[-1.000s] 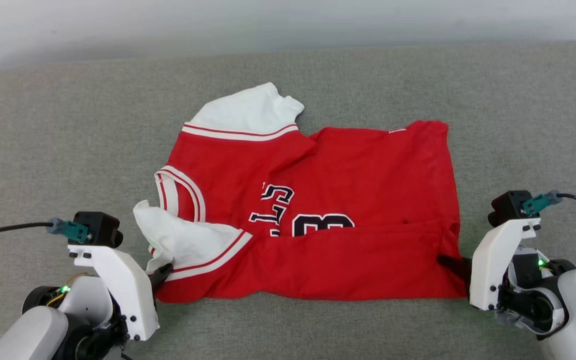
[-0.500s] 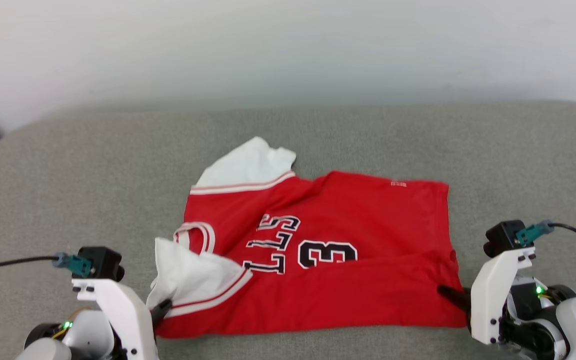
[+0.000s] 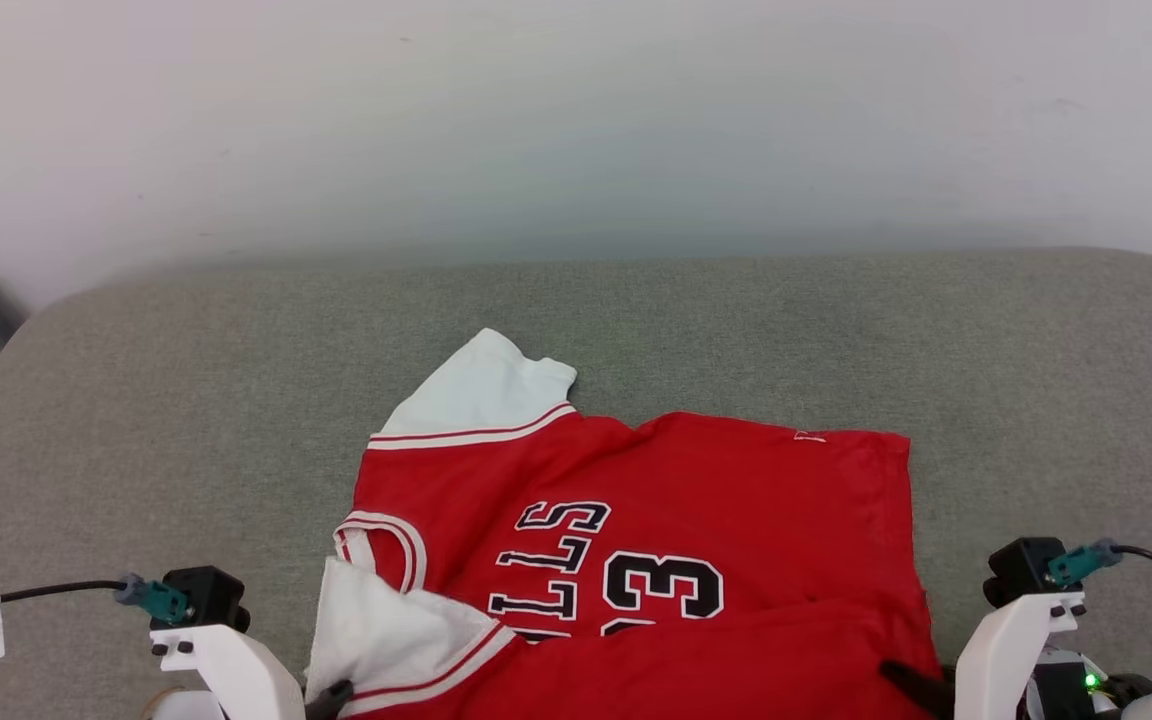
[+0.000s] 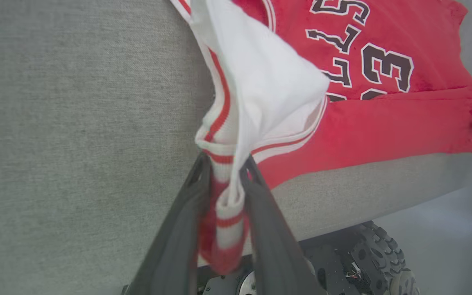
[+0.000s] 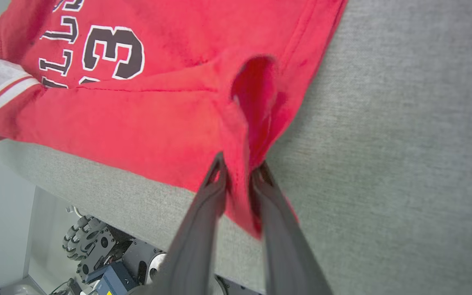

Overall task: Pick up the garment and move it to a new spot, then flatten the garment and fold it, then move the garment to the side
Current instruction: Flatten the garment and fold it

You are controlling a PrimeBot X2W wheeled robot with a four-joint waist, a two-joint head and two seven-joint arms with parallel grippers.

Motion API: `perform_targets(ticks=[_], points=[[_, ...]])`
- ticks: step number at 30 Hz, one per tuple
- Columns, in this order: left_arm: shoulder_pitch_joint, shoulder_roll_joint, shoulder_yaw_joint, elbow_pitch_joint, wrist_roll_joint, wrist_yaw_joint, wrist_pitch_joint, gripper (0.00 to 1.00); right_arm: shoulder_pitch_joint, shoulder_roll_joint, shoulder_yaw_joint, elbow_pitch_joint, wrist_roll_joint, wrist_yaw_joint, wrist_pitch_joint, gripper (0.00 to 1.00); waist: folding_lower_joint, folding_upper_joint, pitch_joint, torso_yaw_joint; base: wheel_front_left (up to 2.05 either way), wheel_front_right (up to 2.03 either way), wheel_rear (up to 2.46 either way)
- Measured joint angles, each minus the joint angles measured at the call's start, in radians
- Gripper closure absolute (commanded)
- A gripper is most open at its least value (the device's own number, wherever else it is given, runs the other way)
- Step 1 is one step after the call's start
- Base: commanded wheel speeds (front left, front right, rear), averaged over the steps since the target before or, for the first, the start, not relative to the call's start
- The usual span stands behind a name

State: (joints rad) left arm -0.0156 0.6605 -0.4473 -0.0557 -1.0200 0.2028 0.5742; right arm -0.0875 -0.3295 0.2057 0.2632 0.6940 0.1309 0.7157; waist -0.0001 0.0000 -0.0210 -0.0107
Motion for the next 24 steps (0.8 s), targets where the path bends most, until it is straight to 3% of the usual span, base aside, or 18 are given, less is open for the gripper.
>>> perform_targets(ticks=[5,6,11,18,24], points=[[-0.007,-0.014,-0.003,0.052,0.008,-0.009,-0.027,0.0,0.018,0.021,-0.005,-0.033,-0.069,0.0,-0.155,0.0,0.0,0.0,0.007,-0.013,0.0,0.0,0.0],[-0.024,-0.013,0.013,0.06,0.032,-0.01,-0.072,0.0,0.035,0.044,-0.018,-0.062,-0.138,0.0,-0.273,0.0,0.0001,0.0,0.01,-0.025,0.0,0.0,0.0],[-0.063,-0.012,0.046,0.058,0.076,-0.002,-0.155,0.0,0.052,0.088,-0.069,-0.131,-0.24,0.0,-0.424,0.0,0.0,0.0,0.013,-0.056,0.0,0.0,0.0],[-0.166,-0.031,0.097,0.077,0.15,0.022,-0.29,0.0,0.051,0.147,-0.128,-0.253,-0.349,0.0,-0.553,0.0,0.0,0.0,0.049,-0.109,0.0,0.0,0.0],[-0.325,-0.052,0.123,0.12,0.183,0.025,-0.341,0.0,0.012,0.187,-0.155,-0.331,-0.39,0.0,-0.611,0.0,0.0001,0.0,0.137,-0.141,0.0,0.0,0.0]])
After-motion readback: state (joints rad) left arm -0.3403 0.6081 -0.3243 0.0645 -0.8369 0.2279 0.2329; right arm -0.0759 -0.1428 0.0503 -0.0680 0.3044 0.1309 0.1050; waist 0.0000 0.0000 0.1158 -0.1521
